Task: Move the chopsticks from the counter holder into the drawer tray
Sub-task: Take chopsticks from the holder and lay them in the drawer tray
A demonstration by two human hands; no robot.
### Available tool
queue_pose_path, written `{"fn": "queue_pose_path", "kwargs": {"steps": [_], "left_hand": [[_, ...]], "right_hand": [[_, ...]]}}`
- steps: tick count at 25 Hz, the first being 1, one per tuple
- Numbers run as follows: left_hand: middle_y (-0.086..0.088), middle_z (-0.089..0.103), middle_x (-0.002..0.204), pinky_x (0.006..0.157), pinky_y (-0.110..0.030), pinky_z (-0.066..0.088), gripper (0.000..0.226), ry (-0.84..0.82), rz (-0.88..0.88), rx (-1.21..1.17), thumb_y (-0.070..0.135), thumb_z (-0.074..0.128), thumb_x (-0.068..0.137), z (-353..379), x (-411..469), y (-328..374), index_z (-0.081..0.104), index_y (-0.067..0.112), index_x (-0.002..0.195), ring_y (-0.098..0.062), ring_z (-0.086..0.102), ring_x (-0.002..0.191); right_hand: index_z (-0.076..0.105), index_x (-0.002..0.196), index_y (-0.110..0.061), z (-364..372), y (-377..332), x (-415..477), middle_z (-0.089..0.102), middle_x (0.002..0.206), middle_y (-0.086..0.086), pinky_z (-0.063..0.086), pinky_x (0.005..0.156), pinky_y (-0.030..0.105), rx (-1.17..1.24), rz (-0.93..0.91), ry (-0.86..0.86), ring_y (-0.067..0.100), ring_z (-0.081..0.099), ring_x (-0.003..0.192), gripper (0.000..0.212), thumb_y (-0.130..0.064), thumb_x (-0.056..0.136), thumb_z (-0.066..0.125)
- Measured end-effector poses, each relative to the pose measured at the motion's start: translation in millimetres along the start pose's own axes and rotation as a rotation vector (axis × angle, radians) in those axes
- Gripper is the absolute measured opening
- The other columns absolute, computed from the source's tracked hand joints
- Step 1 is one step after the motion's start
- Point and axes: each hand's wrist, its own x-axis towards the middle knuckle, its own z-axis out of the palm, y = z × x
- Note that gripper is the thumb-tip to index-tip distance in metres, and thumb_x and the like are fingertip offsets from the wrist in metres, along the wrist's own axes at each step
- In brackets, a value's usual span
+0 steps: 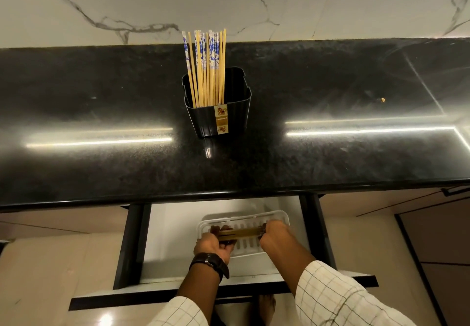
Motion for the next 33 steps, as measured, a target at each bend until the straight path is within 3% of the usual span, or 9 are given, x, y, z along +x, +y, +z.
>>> {"fn": "queue_pose_path", "kwargs": {"steps": [3,7,10,13,17,19,24,29,33], "left_hand": [[-0.018,0.065,0.097,0.097,-0.053,0.047,0.023,-0.011,-0.017,-0.051,0.009,0.040,0.105,1.8,-3.5,-12.7,0.058,0.007,0.090,-0.032,0.064,0.097],[-0.019,0.064,0.094,0.100,-0.050,0.048,0.024,-0.037,-0.071,-0.043,0.010,0.040,0.105,5.1,-4.5,-20.8,0.059,0.004,0.092,-0.032,0.063,0.087],[-0.018,0.062,0.093,0.107,-0.052,0.044,0.030,-0.026,-0.096,-0.073,0.011,0.033,0.106,10.8,1.7,-15.2,0.057,0.006,0.089,-0.031,0.062,0.091],[-0.018,0.063,0.097,0.105,-0.054,0.044,0.026,0.025,-0.116,-0.052,0.013,0.034,0.106,11.6,8.9,-5.8,0.059,0.010,0.109,-0.033,0.062,0.095],[-0.019,0.058,0.133,0.109,-0.053,0.041,0.036,0.055,-0.098,-0.083,0.016,0.036,0.106,3.5,7.8,8.7,0.055,0.011,0.137,-0.036,0.054,0.126],[-0.019,0.058,0.132,0.110,-0.050,0.041,0.038,0.047,-0.048,-0.102,0.015,0.038,0.105,0.8,7.3,17.2,0.055,0.011,0.139,-0.035,0.055,0.120],[-0.014,0.051,0.113,0.095,-0.043,0.045,0.019,0.056,0.010,-0.088,0.023,0.047,0.101,0.8,-10.8,23.0,0.057,0.009,0.111,-0.033,0.051,0.084],[-0.014,0.052,0.103,0.092,-0.044,0.047,0.017,-0.012,0.018,-0.006,0.022,0.050,0.100,4.3,-53.4,26.7,0.055,0.006,0.101,-0.029,0.053,0.093],[-0.003,0.046,0.055,0.050,-0.032,0.048,0.035,-0.247,0.142,0.145,0.028,0.060,0.094,6.2,-104.0,33.7,0.054,0.016,0.062,-0.019,0.051,0.052]], "right_hand": [[0.063,0.122,0.005,3.1,-3.4,1.0,0.070,0.116,0.019,0.054,0.077,0.037,-0.024,-0.004,0.016,0.030,0.070,0.098,0.032,-0.016,0.104,0.046],[0.055,0.131,0.004,-6.3,-4.0,-5.9,0.063,0.110,0.015,0.056,0.073,0.040,-0.326,-0.027,-0.153,0.027,0.064,0.081,0.031,-0.004,0.103,0.045],[0.057,0.134,-0.001,-7.7,-0.2,-3.6,0.067,0.125,0.017,0.057,0.093,0.046,-0.245,0.081,-0.148,0.032,0.068,0.108,0.034,-0.015,0.104,0.050],[0.057,0.134,-0.006,-4.7,6.3,-10.8,0.066,0.130,0.020,0.056,0.089,0.044,-0.216,0.127,-0.210,0.034,0.066,0.118,0.033,-0.021,0.105,0.052],[0.055,0.135,-0.004,-6.1,-0.1,-3.9,0.063,0.133,0.023,0.055,0.098,0.047,-0.255,0.122,-0.252,0.037,0.063,0.121,0.033,-0.013,0.103,0.054],[0.053,0.136,-0.004,-5.8,-2.8,-1.2,0.062,0.130,0.024,0.055,0.098,0.046,-0.277,0.115,-0.254,0.038,0.062,0.120,0.034,-0.011,0.103,0.054],[0.054,0.137,-0.003,-12.2,5.9,-0.3,0.063,0.124,0.022,0.053,0.086,0.043,-0.322,0.094,-0.233,0.032,0.063,0.097,0.033,-0.006,0.104,0.048],[0.052,0.135,0.003,-23.7,0.8,-36.0,0.063,0.120,0.026,0.055,0.089,0.045,-0.329,0.027,-0.316,0.038,0.065,0.110,0.032,0.000,0.103,0.048],[0.074,0.102,-0.003,-39.1,-3.6,-100.0,0.076,0.082,0.014,0.060,0.057,0.029,-0.358,-0.299,-0.447,0.020,0.071,0.066,0.019,-0.019,0.097,0.064]]}}
